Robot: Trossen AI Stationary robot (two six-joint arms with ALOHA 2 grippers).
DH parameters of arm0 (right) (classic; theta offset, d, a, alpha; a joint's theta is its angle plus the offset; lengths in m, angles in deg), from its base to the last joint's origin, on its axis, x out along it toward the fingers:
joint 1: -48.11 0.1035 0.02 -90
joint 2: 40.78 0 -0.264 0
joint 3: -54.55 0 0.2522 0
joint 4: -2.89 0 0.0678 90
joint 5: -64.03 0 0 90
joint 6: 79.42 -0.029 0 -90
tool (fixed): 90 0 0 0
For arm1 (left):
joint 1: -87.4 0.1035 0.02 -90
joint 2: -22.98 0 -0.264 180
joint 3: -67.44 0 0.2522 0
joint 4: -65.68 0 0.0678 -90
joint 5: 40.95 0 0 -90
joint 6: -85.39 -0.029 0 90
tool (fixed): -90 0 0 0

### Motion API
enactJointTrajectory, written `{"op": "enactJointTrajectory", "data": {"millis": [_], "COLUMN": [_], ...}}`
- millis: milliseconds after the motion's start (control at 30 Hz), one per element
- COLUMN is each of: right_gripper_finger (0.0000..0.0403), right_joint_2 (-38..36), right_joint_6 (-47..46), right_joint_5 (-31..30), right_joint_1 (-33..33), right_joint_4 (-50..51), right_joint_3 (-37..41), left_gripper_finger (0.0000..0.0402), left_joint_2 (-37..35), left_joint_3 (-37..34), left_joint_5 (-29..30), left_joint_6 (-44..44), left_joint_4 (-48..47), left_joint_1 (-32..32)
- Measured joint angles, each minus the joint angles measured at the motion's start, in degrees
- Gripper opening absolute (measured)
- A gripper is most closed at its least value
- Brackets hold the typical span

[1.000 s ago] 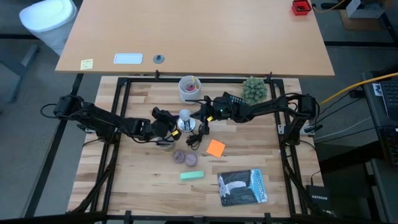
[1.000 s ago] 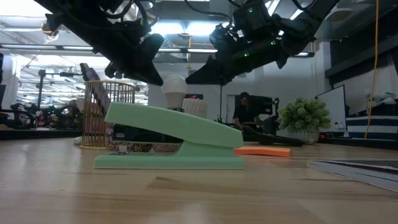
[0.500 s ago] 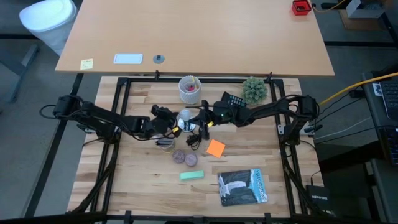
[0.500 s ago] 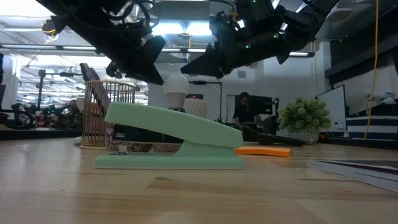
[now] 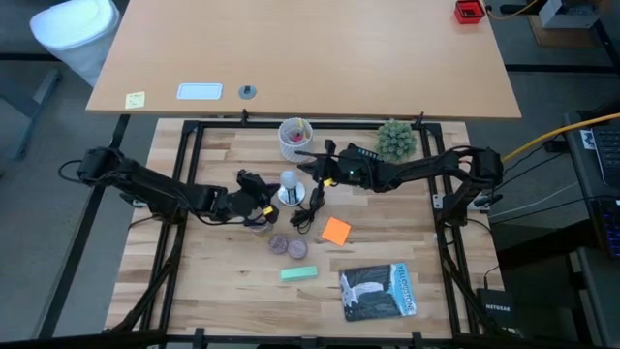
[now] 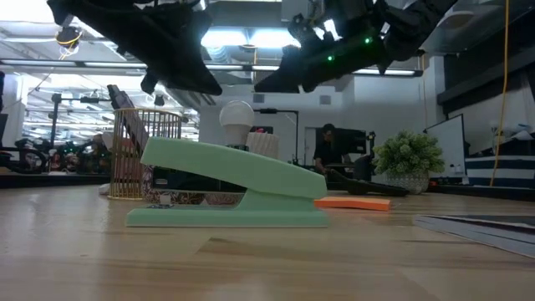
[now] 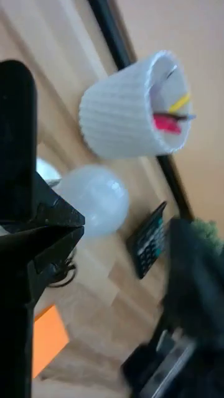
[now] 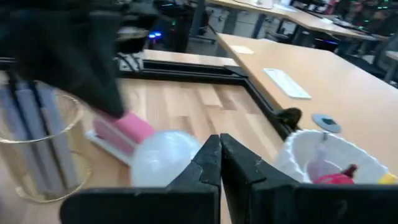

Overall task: Screw lightbulb
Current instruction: Insert the white lightbulb into the silver lamp

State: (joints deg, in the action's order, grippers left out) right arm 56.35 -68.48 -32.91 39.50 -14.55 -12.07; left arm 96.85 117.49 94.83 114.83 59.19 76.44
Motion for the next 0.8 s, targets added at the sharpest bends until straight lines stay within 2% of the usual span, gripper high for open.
{"op": "enactJointTrajectory", "data": {"millis": [333, 800], "right_gripper_finger": [0.0007, 0.0007], "right_joint_2": [5.2, 6.0], "right_joint_6": [-2.0, -3.6], "right_joint_5": [2.0, 6.6], "right_joint_1": [-1.5, -1.6], "right_joint_4": [-0.4, 0.5], "right_joint_3": [0.0, 0.0], "left_gripper_finger": [0.0001, 0.0001], "left_joint_2": [5.1, 7.0], "left_joint_3": [0.0, 0.0], "left_joint_5": [-0.2, 0.4], "left_joint_6": [-0.1, -1.1], "left_joint_4": [3.2, 1.9], "left_joint_1": [0.0, 2.3]}}
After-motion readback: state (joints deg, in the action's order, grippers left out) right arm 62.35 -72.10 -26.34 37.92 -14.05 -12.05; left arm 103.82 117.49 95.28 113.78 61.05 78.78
